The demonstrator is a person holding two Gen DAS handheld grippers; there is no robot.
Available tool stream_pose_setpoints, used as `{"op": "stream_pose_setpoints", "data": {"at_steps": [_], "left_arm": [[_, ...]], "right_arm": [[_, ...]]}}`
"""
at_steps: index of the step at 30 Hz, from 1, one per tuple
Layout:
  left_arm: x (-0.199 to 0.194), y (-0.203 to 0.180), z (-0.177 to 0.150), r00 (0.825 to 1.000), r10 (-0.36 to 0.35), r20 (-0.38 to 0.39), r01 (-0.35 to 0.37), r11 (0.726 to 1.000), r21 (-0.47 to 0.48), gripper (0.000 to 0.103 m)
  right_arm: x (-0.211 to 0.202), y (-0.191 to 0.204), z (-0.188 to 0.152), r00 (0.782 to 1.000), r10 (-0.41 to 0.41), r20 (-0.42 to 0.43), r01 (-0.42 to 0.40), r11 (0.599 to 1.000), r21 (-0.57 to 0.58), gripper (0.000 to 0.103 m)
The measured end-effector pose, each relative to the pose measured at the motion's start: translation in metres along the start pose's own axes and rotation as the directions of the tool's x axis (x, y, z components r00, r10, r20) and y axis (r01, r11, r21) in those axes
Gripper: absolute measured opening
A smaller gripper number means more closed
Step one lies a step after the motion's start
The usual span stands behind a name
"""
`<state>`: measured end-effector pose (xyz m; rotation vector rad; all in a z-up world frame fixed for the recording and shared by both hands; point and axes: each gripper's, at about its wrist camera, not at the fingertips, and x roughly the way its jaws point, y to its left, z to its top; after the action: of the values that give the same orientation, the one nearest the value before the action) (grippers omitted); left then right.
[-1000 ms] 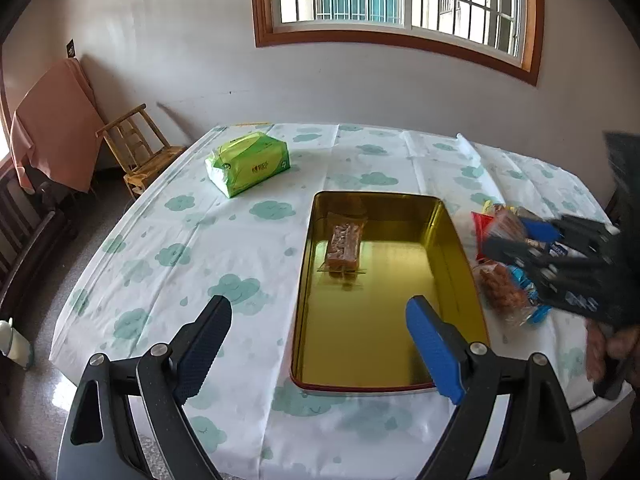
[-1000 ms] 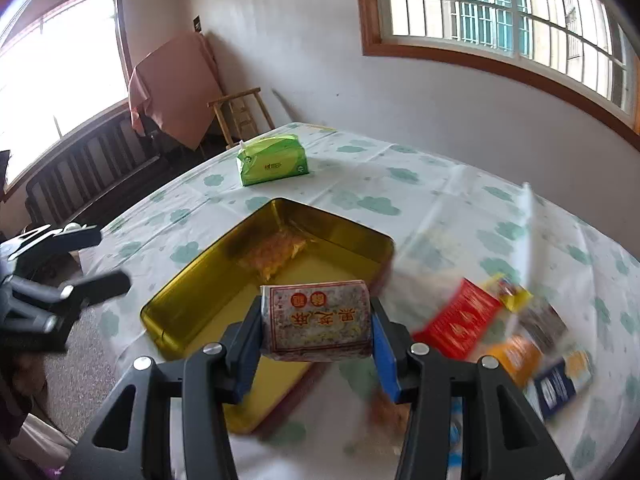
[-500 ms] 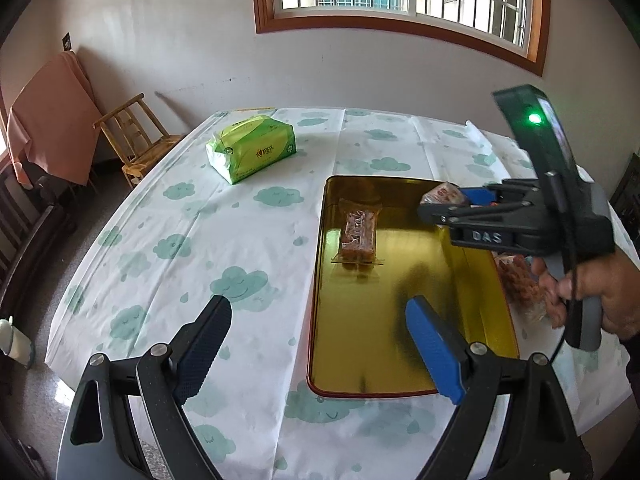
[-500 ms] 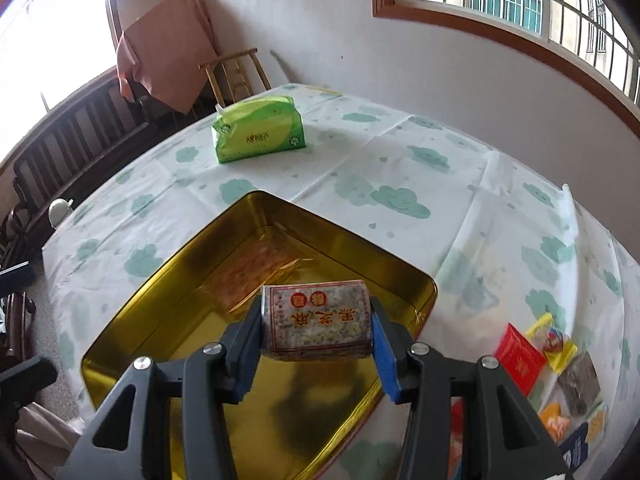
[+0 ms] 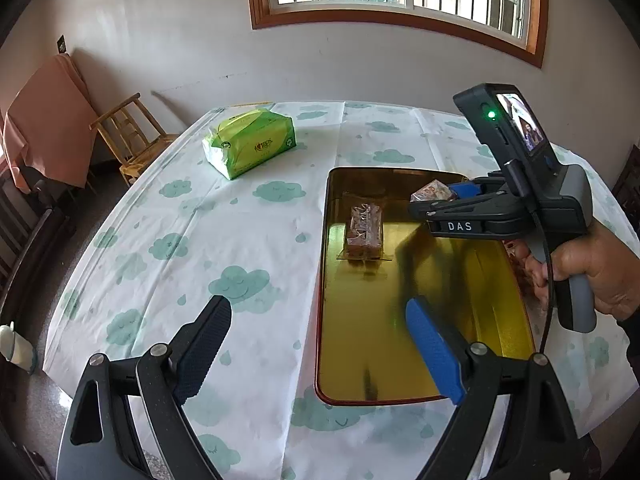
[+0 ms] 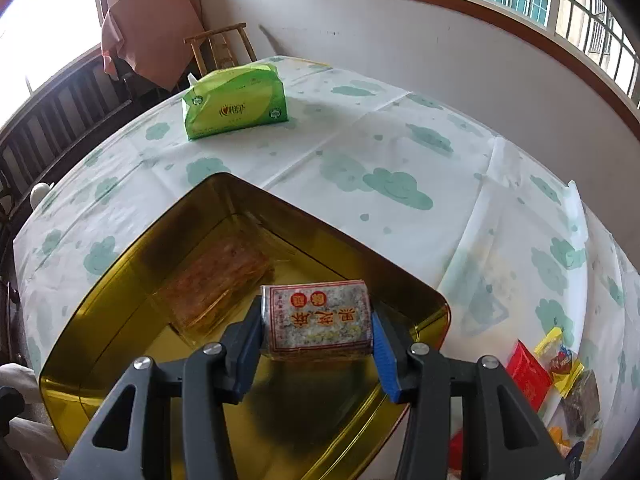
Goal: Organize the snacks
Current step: 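Carry the cake pack into the gold tin and open the right gripper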
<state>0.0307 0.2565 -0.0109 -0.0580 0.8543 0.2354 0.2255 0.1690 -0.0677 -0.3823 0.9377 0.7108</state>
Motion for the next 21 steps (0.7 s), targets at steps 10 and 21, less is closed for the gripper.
{"op": "stream_pose_setpoints", "data": {"at_steps": [10, 21], "left_arm": [[0.005, 0.004, -0.001, 1.000, 0.004, -0.002, -0.004, 1.000, 0.000, 0.087], [0.010, 0.006, -0.004, 1.000, 0.006, -0.013, -0.006, 1.000, -0.005, 0.087]], "right_arm": [[0.011, 0.001, 0.004, 1.000, -0.013, -0.013, 0.013, 1.000, 0.005, 0.049], [0.016, -0.001, 0.007, 1.000, -0.012, 0.004, 0.012, 1.000, 0.017, 0.050]]}}
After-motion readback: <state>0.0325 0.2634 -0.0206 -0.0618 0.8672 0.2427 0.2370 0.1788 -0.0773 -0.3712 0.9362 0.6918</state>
